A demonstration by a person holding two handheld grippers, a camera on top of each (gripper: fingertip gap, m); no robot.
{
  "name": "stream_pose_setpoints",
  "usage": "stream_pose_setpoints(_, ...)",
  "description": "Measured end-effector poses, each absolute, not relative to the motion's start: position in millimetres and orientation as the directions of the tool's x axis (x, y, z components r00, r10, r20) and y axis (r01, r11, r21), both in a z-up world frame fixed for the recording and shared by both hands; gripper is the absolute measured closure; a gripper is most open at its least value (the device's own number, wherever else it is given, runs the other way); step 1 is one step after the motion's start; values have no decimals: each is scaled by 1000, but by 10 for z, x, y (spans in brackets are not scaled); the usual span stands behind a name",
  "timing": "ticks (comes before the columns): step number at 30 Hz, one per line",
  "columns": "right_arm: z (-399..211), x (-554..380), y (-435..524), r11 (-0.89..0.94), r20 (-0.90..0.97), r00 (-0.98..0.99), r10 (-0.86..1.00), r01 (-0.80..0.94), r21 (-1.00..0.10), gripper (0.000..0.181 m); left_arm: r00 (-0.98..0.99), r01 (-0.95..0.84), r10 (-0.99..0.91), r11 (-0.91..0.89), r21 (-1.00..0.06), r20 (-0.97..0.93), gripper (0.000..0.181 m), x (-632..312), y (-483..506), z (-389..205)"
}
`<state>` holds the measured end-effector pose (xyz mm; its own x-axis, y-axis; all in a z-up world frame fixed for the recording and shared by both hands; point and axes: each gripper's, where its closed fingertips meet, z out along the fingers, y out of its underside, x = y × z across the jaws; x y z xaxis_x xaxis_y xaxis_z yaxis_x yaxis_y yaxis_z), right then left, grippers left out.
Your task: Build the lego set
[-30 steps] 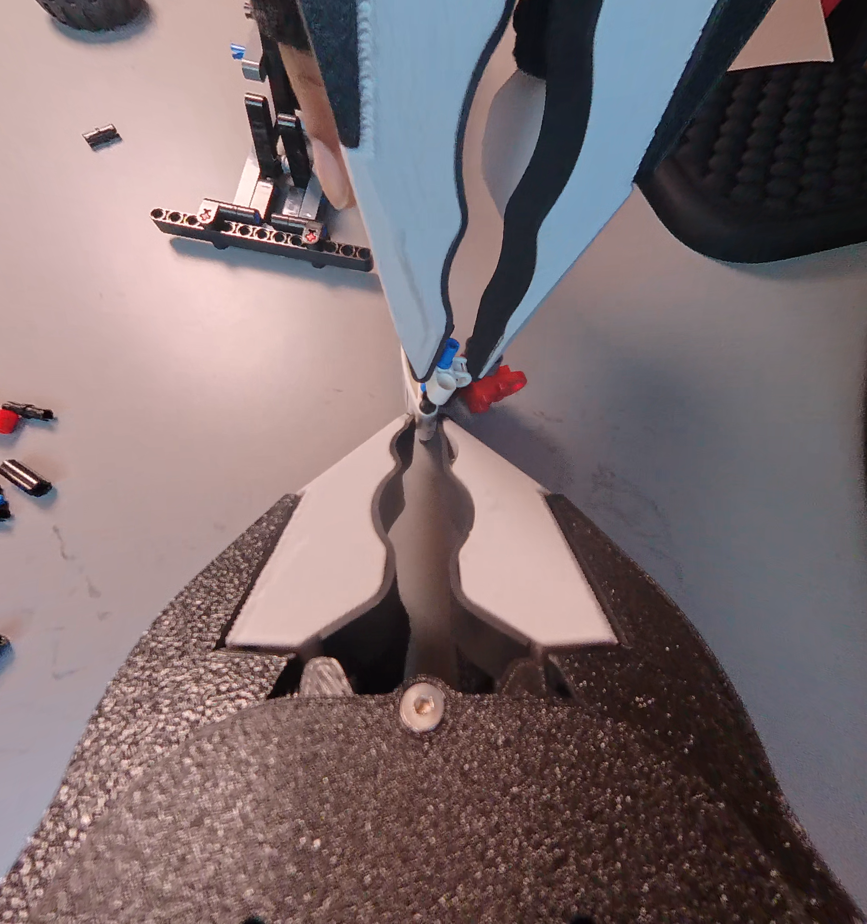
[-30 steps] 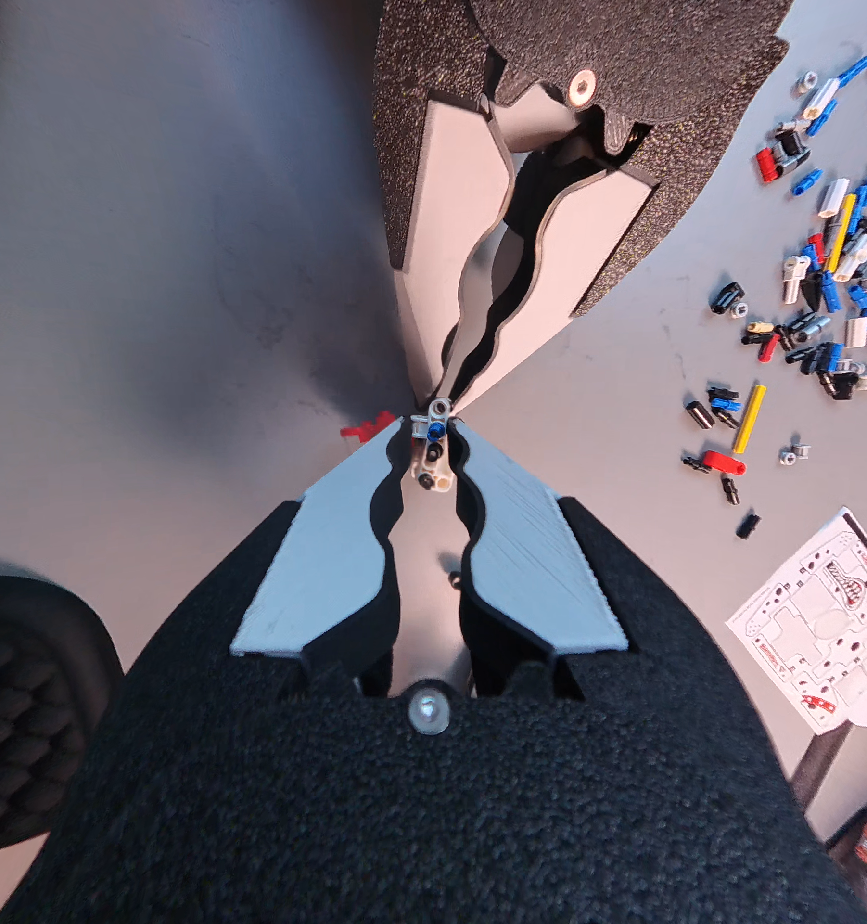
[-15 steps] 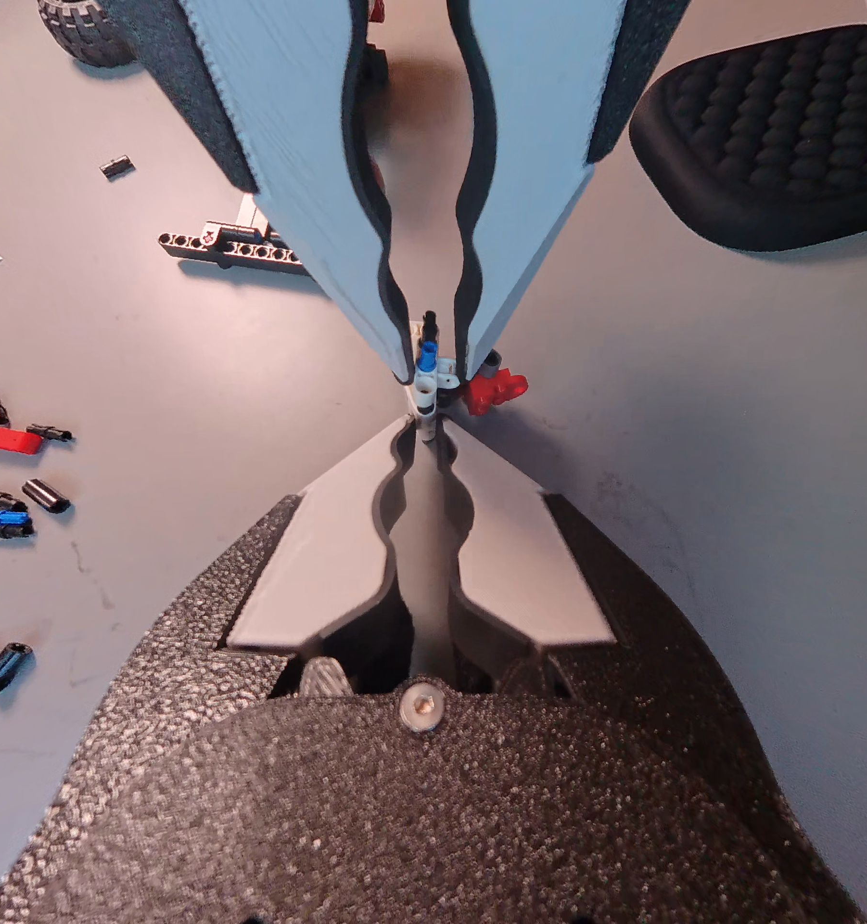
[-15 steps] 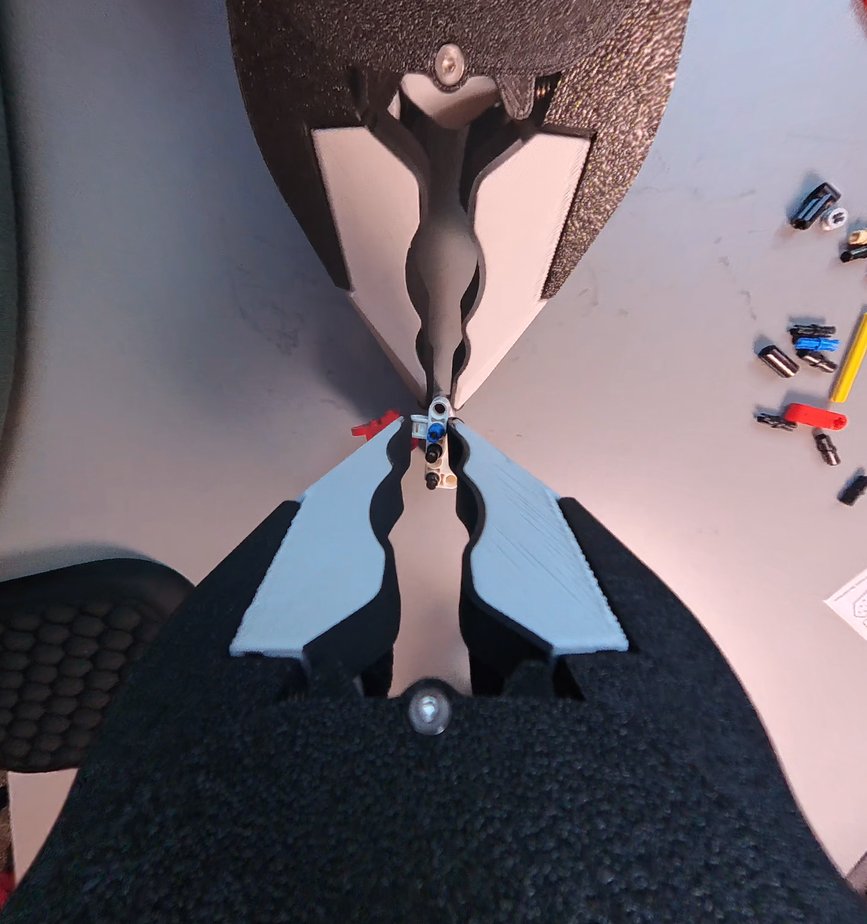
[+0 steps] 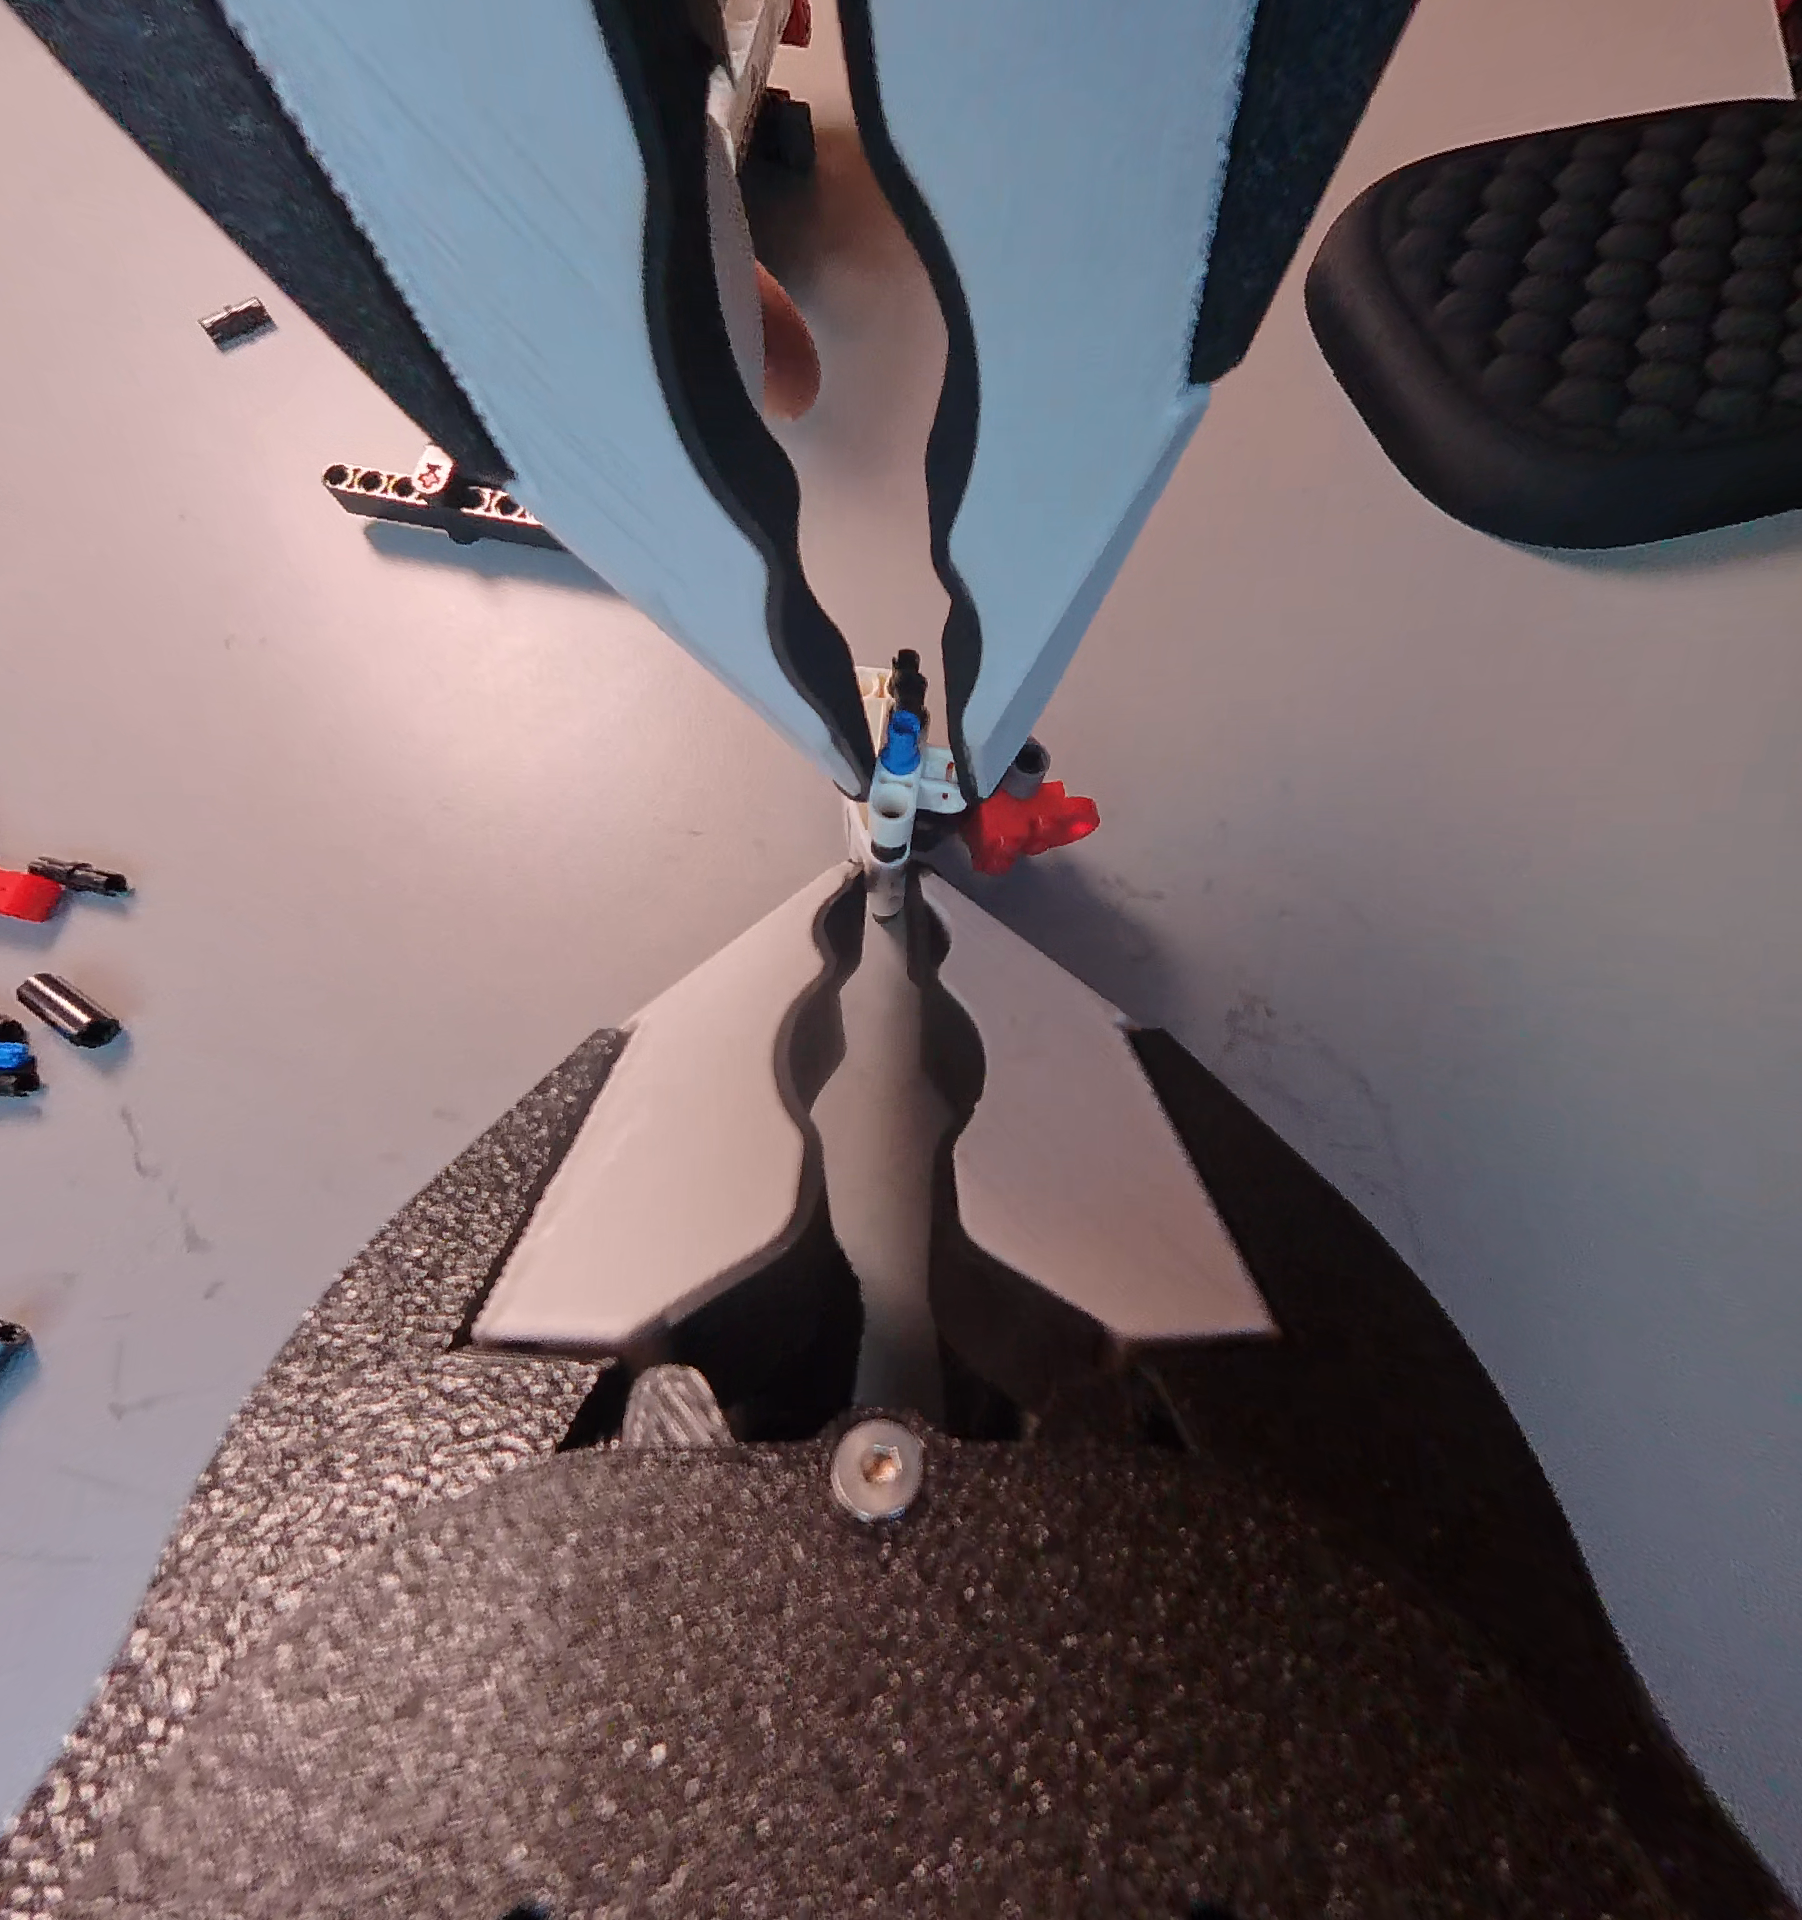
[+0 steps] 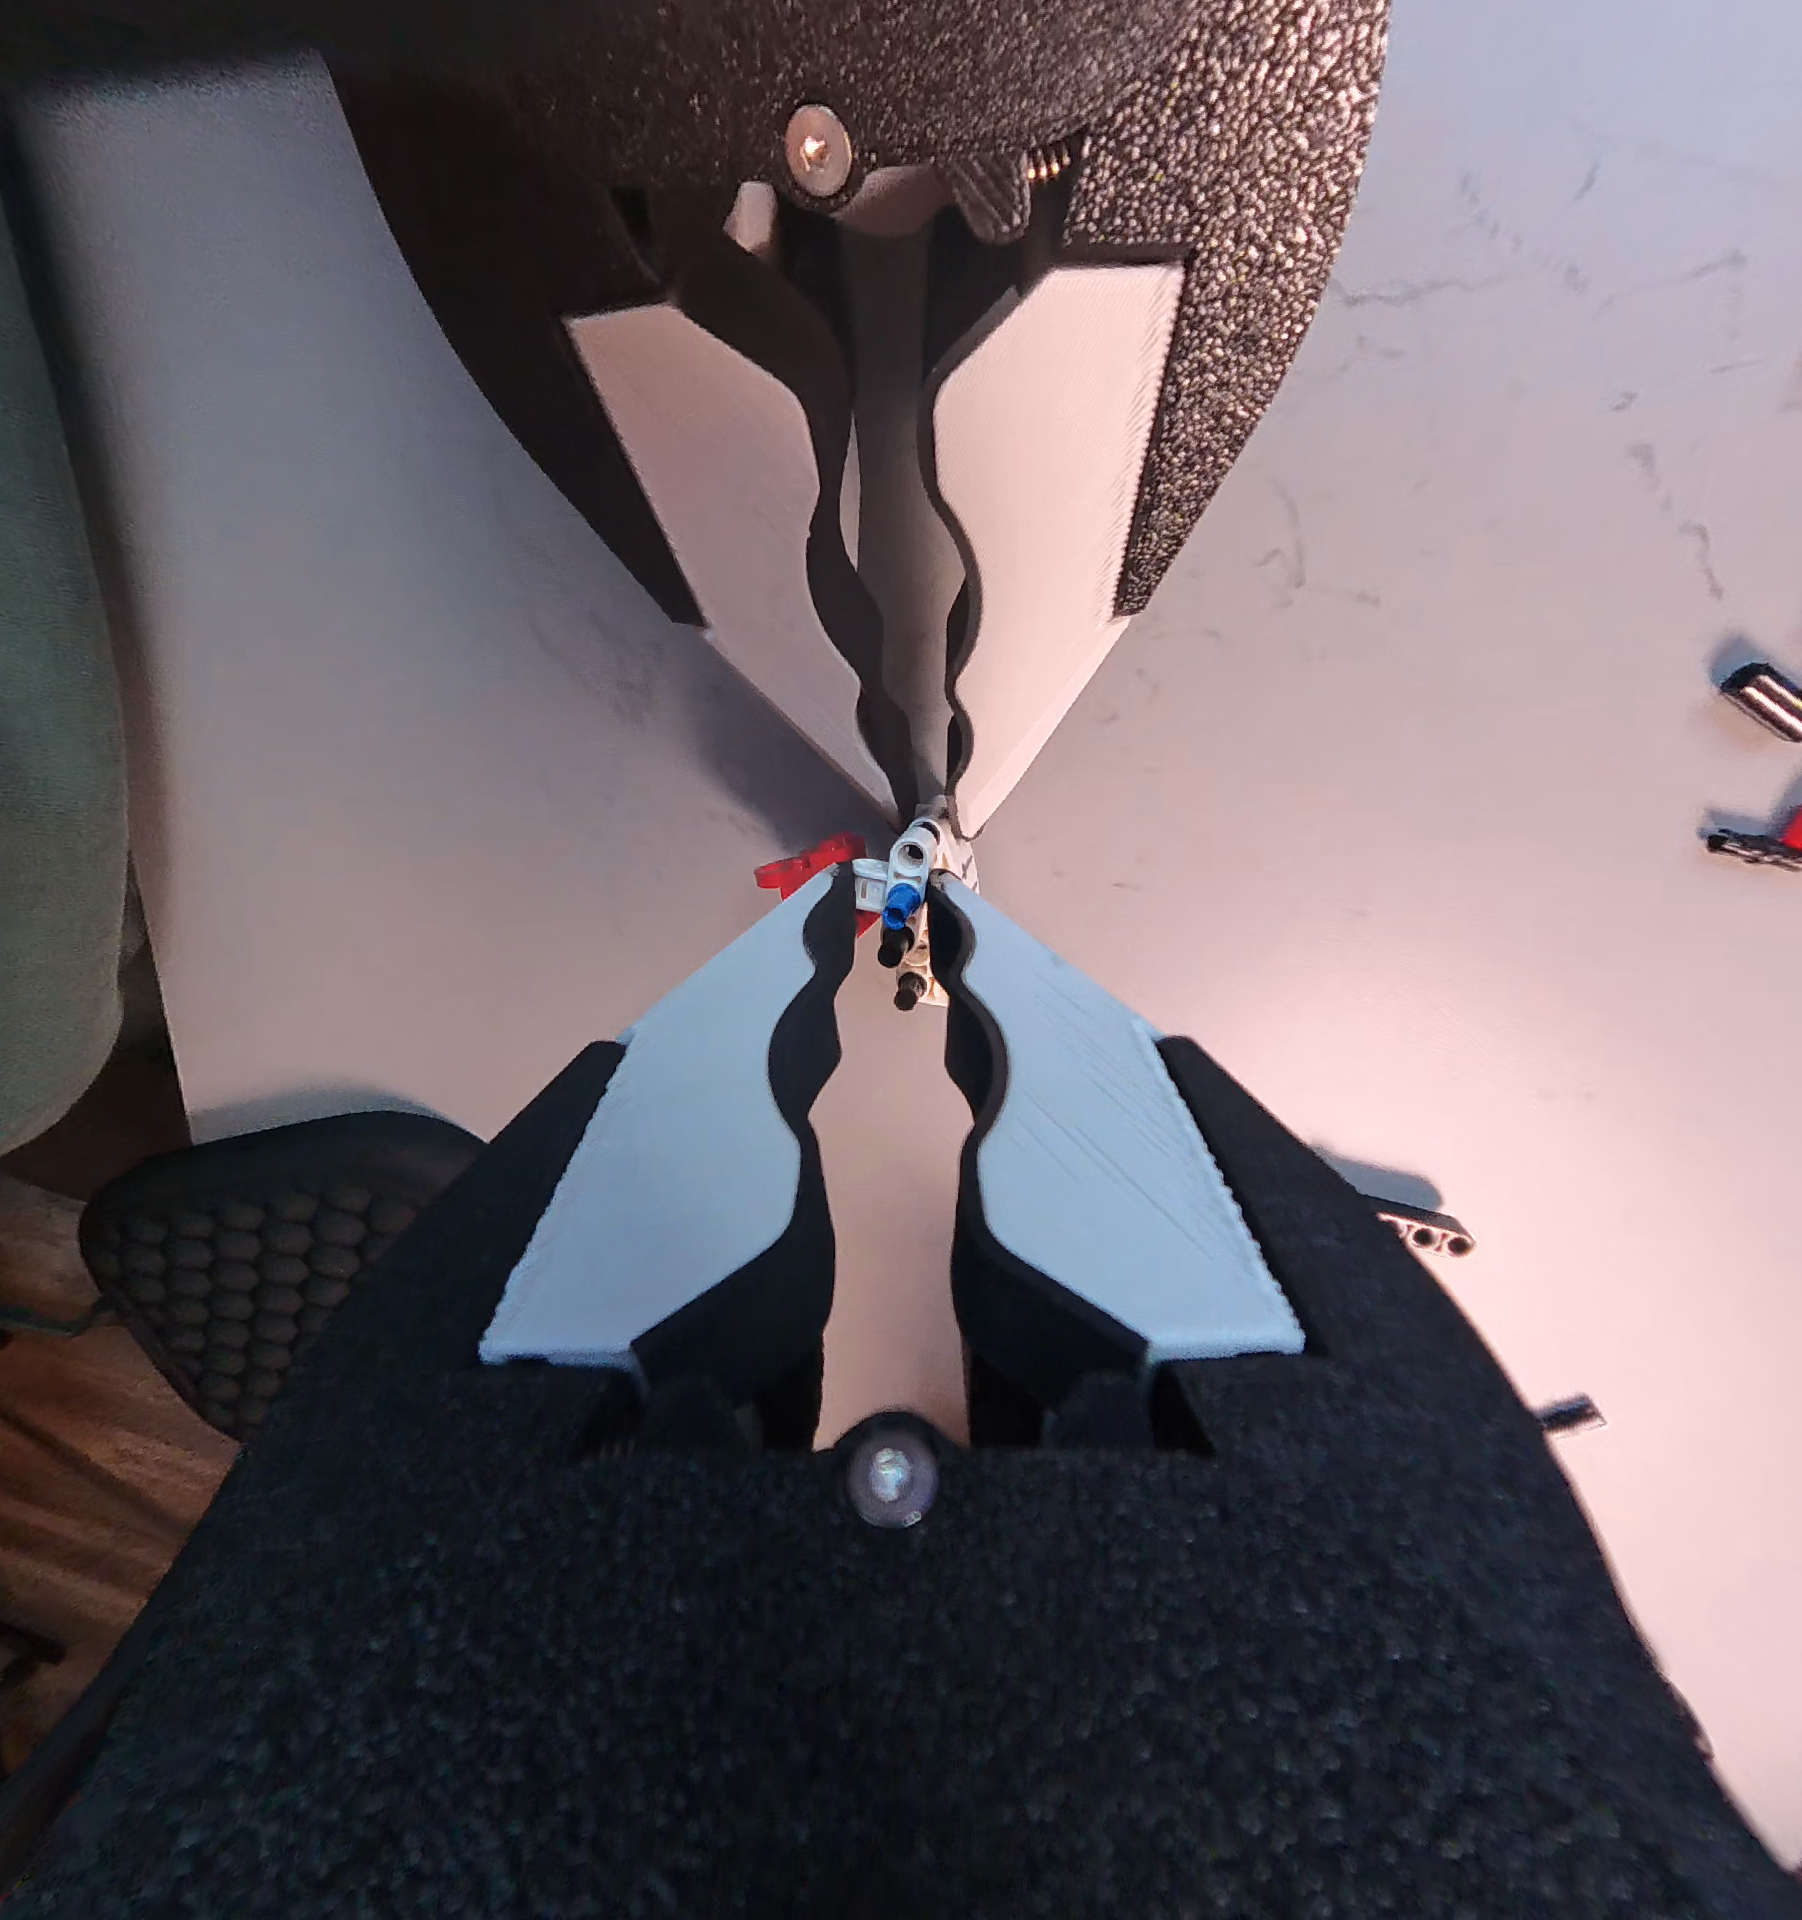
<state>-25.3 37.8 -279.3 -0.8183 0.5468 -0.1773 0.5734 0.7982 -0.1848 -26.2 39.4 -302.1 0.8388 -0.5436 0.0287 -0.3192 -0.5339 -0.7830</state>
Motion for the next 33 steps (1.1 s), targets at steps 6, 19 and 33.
stream_pose_setpoints(6, -2801, -245, 380, 775, -176, -799, 575, 601, -195, 168, 839, -298, -541, -548, -782, 60, 176, -260, 395, -3019)
stream_pose_setpoints(19, -2794, -228, 396, 758, -200, -774, 601, 631, -165, 168, 811, -270, -570, -564, -780, 132, 175, -237, 387, -3019)
stream_pose_setpoints(33, -2804, -240, 405, 755, -218, -771, 598, 634, -170, 169, 801, -297, -589, -548, -782, 108, 174, -219, 374, -3020)
